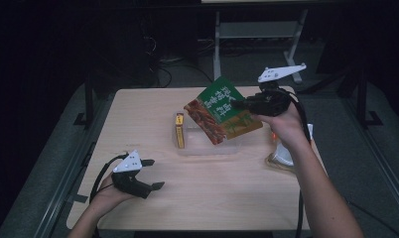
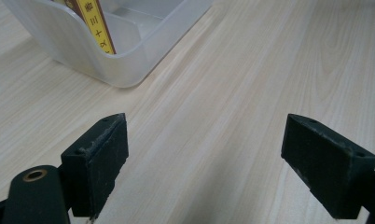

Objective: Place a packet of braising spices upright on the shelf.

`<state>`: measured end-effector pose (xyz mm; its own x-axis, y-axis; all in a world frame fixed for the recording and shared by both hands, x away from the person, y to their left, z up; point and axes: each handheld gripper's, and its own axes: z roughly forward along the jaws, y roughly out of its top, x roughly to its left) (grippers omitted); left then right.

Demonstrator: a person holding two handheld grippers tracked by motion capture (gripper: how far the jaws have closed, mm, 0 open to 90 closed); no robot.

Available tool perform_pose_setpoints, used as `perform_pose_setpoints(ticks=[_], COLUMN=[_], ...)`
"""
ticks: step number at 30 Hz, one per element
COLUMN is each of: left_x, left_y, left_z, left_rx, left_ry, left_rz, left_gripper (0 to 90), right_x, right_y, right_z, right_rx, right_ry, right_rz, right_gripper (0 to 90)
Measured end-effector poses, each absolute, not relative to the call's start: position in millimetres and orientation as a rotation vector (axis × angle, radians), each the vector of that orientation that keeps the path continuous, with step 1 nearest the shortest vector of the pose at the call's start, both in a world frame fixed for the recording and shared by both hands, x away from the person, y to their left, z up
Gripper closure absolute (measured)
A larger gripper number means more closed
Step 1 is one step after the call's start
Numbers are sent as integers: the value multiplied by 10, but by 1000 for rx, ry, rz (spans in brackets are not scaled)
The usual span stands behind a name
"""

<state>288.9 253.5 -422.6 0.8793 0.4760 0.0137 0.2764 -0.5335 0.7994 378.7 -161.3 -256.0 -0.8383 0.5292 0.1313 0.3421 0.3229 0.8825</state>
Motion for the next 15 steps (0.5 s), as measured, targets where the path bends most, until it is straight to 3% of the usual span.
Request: perform_pose_setpoints(ticks=[15], left_x=[2887], left_y=[2507], left_z=[-4249], left_rx=[2190], left_ry=[528], left_rz=[284], left_gripper=[132], right_x=[3963], right_y=[-1419], right_z=[-2577], right_rx=[925], right_ry=[2393], right_rz=[1444], right_gripper=[900])
